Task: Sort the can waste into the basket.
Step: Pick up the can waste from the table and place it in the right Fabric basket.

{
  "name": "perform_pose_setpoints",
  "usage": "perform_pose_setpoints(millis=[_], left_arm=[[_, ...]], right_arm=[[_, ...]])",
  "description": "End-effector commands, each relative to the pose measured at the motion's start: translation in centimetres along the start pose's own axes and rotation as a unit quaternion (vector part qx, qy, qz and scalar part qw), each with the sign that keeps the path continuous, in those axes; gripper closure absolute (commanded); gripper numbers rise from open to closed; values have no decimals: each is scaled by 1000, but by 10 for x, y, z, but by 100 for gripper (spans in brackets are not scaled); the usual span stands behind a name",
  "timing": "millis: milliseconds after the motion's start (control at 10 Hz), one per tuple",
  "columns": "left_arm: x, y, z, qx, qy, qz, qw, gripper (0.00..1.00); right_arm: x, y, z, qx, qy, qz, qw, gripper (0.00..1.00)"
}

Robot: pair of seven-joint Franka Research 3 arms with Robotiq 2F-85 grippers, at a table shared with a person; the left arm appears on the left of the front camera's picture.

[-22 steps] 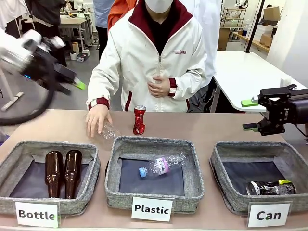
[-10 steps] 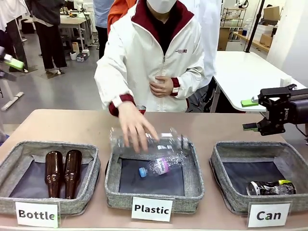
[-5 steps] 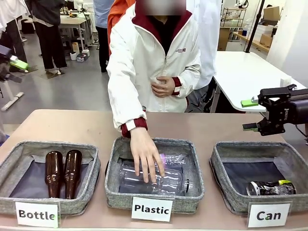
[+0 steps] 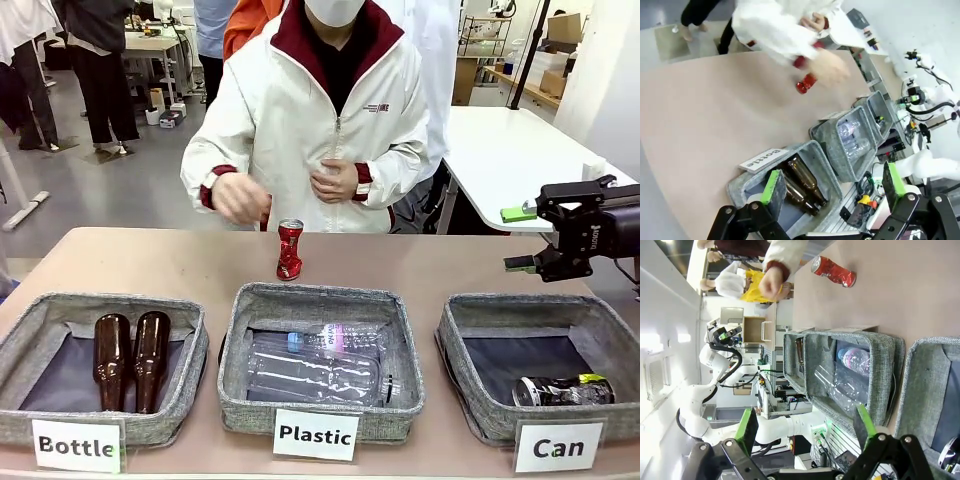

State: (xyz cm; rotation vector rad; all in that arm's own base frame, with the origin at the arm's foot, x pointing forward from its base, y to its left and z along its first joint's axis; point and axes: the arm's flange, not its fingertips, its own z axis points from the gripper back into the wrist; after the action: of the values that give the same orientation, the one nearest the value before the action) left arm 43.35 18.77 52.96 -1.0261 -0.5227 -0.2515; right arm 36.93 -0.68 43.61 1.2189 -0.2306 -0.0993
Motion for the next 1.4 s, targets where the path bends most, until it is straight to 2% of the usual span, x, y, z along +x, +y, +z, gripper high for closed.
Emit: perform_pose_setpoints(millis=[0,100,300,400,500,600,800,900,1100,1200,1300], left_arm=[[15,-12,-40,-7,18,-41,999,0],[30,-17,-71,-6,51,-49,998,0],[58,-26,-166,27,137,-79,987,0],[68,-24,-213,47,160,-107,980,0],[75,-21,-255,70,163,-148,973,0],[77,-16,-294,66,161,-183,968,0],[73,-4,-357,79,126,-287,946,0],[66,1,-378,66,110,-342,931,0],[40,6,-410,33,136,-470,871,0],[31,5,-418,12,120,-493,861,0],[30,5,-423,-5,93,-500,861,0]], right_arm=[[0,0,1,-1,4,7,1000,0],[0,0,1,-1,4,7,1000,0],[0,0,1,-1,4,7,1000,0],[0,0,1,-1,4,7,1000,0],[0,0,1,-1,4,7,1000,0],[0,0,1,-1,4,7,1000,0],[0,0,1,-1,4,7,1000,0],[0,0,1,-1,4,7,1000,0],[0,0,1,-1,4,7,1000,0],[0,0,1,-1,4,7,1000,0],[0,0,1,-1,4,7,1000,0]])
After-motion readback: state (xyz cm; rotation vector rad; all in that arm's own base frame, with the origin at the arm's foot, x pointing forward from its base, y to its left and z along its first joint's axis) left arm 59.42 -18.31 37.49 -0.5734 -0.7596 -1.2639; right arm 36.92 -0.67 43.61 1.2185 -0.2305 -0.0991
